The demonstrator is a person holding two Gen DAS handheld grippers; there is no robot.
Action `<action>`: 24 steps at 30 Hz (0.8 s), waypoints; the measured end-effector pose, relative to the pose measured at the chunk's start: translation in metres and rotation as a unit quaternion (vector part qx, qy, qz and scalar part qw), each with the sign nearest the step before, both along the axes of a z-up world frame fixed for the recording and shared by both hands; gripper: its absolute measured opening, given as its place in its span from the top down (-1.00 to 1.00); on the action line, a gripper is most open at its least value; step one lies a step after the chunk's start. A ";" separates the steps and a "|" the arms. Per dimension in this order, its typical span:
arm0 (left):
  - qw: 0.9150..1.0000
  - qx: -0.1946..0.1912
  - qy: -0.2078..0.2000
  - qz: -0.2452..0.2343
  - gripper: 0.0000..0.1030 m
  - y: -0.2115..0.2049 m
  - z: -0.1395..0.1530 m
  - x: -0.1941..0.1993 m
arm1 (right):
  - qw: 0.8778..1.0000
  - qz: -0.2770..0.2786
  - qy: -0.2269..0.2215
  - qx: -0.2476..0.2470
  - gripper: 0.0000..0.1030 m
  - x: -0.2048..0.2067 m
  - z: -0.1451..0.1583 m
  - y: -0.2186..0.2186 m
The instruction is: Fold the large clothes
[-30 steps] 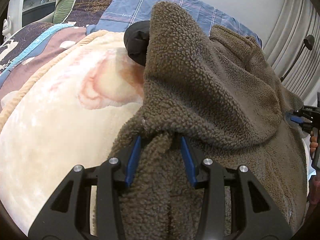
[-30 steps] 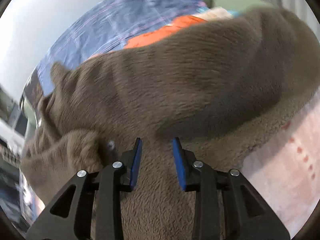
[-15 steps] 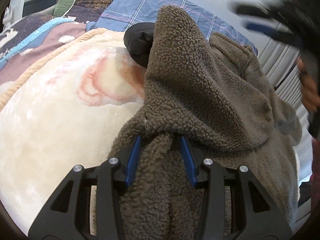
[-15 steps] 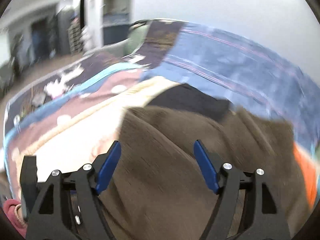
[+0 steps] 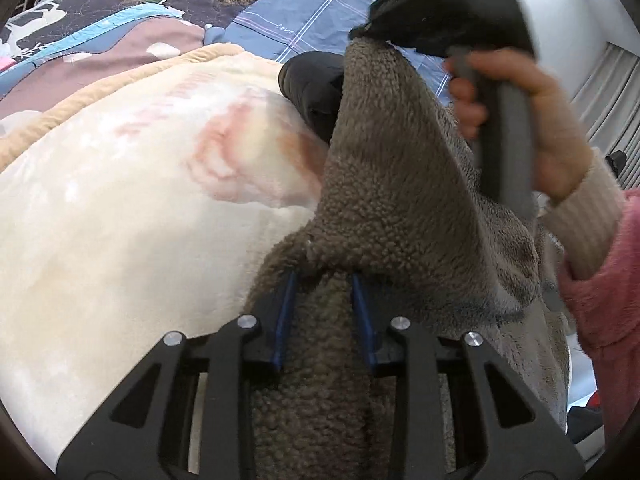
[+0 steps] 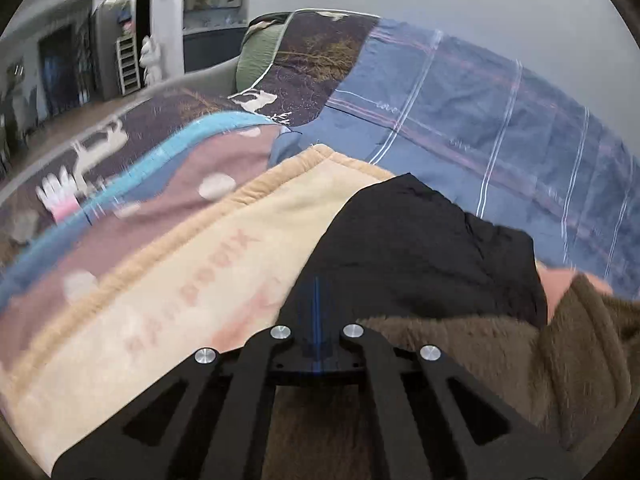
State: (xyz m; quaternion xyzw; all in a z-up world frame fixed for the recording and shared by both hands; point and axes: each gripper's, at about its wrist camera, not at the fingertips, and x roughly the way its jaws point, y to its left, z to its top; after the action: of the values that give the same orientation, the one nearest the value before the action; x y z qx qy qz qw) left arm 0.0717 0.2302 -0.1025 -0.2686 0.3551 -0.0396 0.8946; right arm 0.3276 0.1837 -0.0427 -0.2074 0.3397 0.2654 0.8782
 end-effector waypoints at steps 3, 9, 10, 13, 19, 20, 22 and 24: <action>1.000 -0.002 -0.002 0.001 0.42 0.002 0.000 -0.003 | 1.000 -0.029 -0.008 -0.004 0.51 -0.001 -0.002 -0.010; 1.000 -0.003 -0.003 0.005 0.42 0.005 0.001 -0.007 | 0.991 -0.023 -0.022 0.127 0.47 -0.074 0.064 -0.105; 1.000 -0.001 -0.003 0.006 0.42 0.005 0.002 -0.008 | 0.992 -0.003 -0.015 0.127 0.50 -0.091 0.064 -0.118; 1.000 0.007 -0.002 0.011 0.42 0.005 0.002 -0.010 | 0.994 0.036 0.018 0.099 0.61 -0.128 0.040 -0.141; 0.999 0.034 0.009 0.017 0.45 -0.001 0.004 -0.007 | 0.993 -0.065 0.098 0.007 0.69 -0.079 -0.089 -0.155; 0.999 0.039 0.011 0.017 0.46 -0.002 0.005 -0.006 | 0.992 -0.067 0.094 0.049 0.69 -0.071 -0.090 -0.161; 0.998 0.052 0.010 0.020 0.46 -0.005 0.009 -0.009 | 0.985 -0.094 0.116 0.086 0.69 -0.067 -0.085 -0.166; 0.997 0.074 0.005 0.024 0.50 -0.010 0.020 -0.020 | 0.987 -0.094 0.104 0.078 0.69 -0.076 -0.084 -0.164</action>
State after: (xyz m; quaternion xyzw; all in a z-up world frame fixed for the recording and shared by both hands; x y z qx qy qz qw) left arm 0.0521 0.2205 -0.0822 -0.2100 0.3546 0.0097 0.9111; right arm 0.2521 0.0194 -0.1264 -0.0768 0.4251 0.2273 0.8728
